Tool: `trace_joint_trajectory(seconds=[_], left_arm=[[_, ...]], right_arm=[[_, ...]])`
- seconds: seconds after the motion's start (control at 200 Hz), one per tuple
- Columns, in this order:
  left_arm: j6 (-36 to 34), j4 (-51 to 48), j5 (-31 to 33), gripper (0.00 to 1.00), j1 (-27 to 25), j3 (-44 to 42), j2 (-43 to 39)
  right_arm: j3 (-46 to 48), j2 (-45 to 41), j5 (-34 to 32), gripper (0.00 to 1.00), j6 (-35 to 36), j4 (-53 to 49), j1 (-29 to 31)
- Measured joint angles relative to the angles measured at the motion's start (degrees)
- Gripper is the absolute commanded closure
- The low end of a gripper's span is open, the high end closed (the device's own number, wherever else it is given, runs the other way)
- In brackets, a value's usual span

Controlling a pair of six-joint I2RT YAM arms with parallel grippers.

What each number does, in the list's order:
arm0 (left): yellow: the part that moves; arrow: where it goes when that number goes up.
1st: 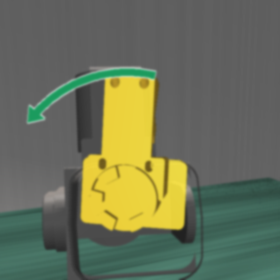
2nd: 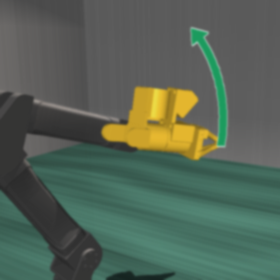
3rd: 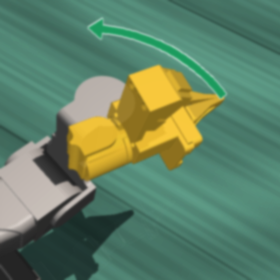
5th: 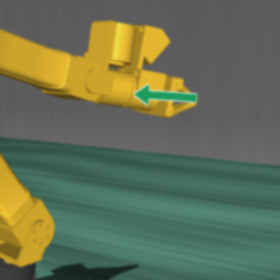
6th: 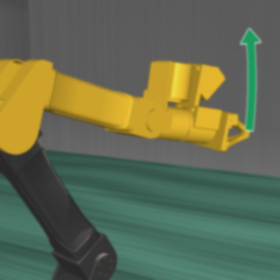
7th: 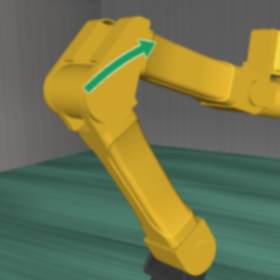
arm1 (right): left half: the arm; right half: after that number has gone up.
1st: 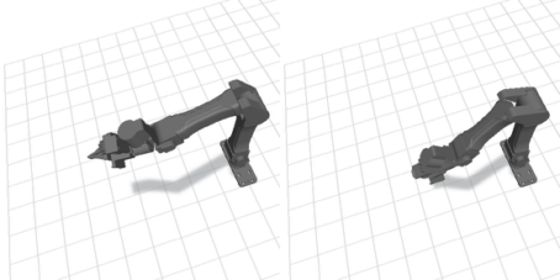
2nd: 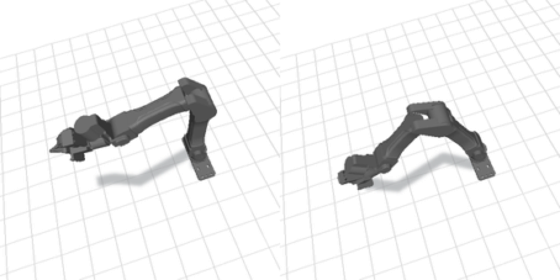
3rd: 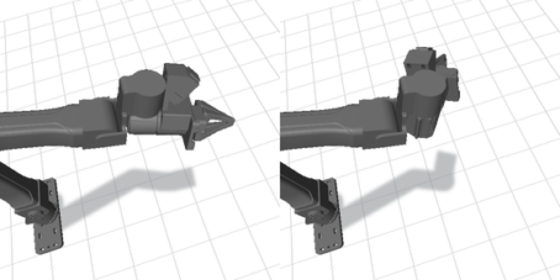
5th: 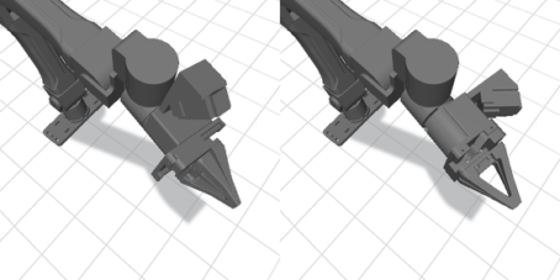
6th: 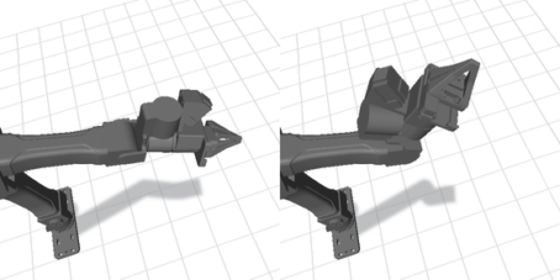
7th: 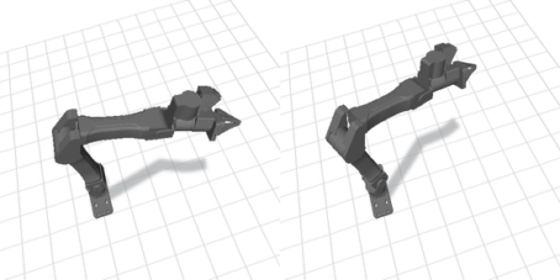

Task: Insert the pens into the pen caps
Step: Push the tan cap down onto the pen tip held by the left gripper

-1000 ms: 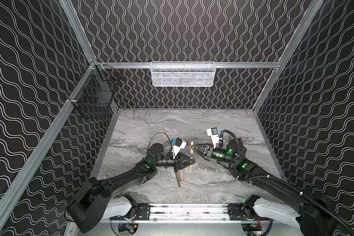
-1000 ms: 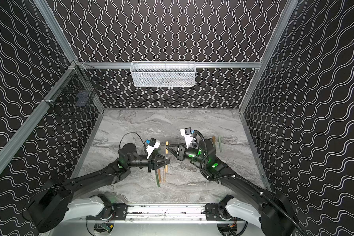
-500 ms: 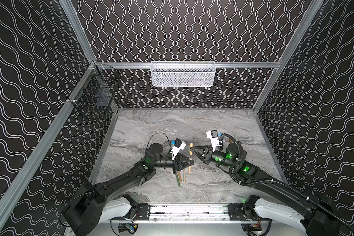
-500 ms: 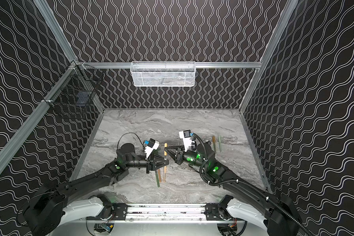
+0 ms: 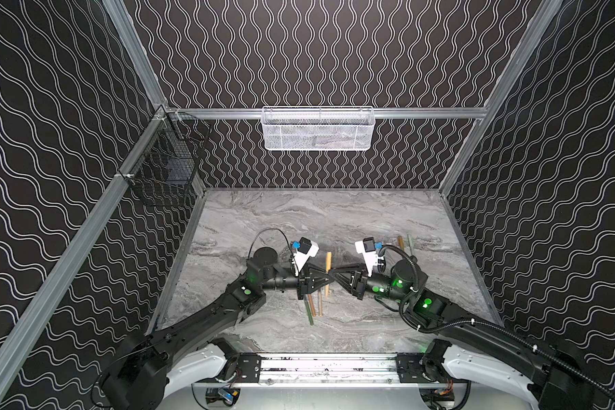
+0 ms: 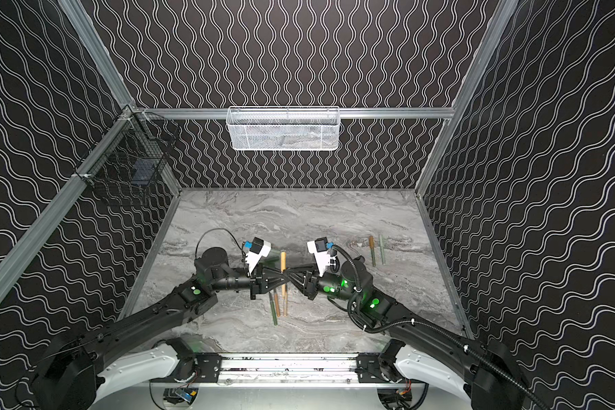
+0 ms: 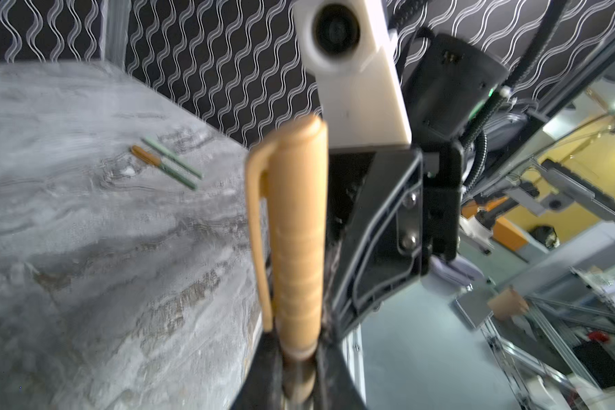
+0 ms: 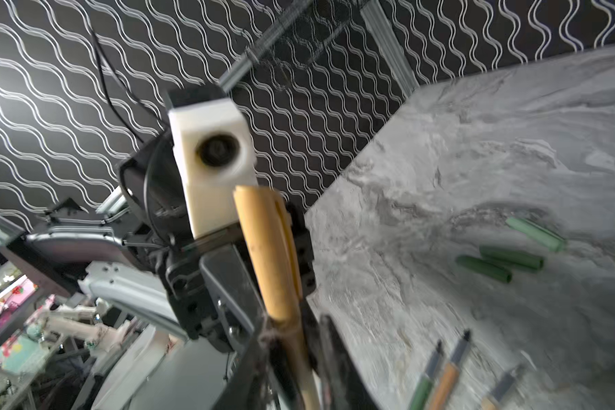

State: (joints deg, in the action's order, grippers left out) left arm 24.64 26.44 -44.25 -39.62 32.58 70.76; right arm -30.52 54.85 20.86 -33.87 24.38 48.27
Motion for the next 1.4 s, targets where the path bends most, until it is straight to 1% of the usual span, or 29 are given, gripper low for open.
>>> trace_joint_trajectory(seconds=[0.18,0.26,0.511,0.721,0.826,1.051,1.156,1.241,1.396], left_arm=[[-0.8,2.7,0.2,1.00,-0.1,0.0,0.1],[-0.9,4.0,0.4,1.00,-0.1,0.0,0.1],[-0.9,5.2,-0.1,1.00,-0.2,0.0,0.8],[-0.9,6.2,-1.3,1.00,-0.3,0.0,1.1],[-0.9,6.4,-1.4,1.00,-0.4,0.0,1.1],[-0.9,6.4,-1.4,1.00,-0.5,0.0,1.7],[-0.9,6.0,-1.3,1.00,-0.5,0.0,2.1],[-0.8,5.7,-1.3,1.00,-0.5,0.0,2.2],[-0.6,4.4,-1.3,1.00,-0.5,0.0,2.2]], right_arm=[[-2.7,-0.8,-0.6,0.46,0.5,-4.8,0.1],[-4.6,-0.7,-0.6,0.41,1.8,-7.4,0.2],[-11.9,1.4,-0.7,0.35,6.3,-11.2,0.1],[-17.7,4.5,-2.1,0.35,10.8,-15.0,-0.3],[-19.5,5.8,-2.3,0.41,12.5,-16.8,-0.9],[-20.5,6.5,-2.1,0.68,15.0,-19.2,-1.6],[-20.5,6.6,-0.8,0.81,15.3,-19.7,-1.6],[-20.5,6.7,-0.6,0.86,15.6,-19.7,-1.6],[-19.7,6.7,-0.4,0.90,14.9,-19.6,-1.6]])
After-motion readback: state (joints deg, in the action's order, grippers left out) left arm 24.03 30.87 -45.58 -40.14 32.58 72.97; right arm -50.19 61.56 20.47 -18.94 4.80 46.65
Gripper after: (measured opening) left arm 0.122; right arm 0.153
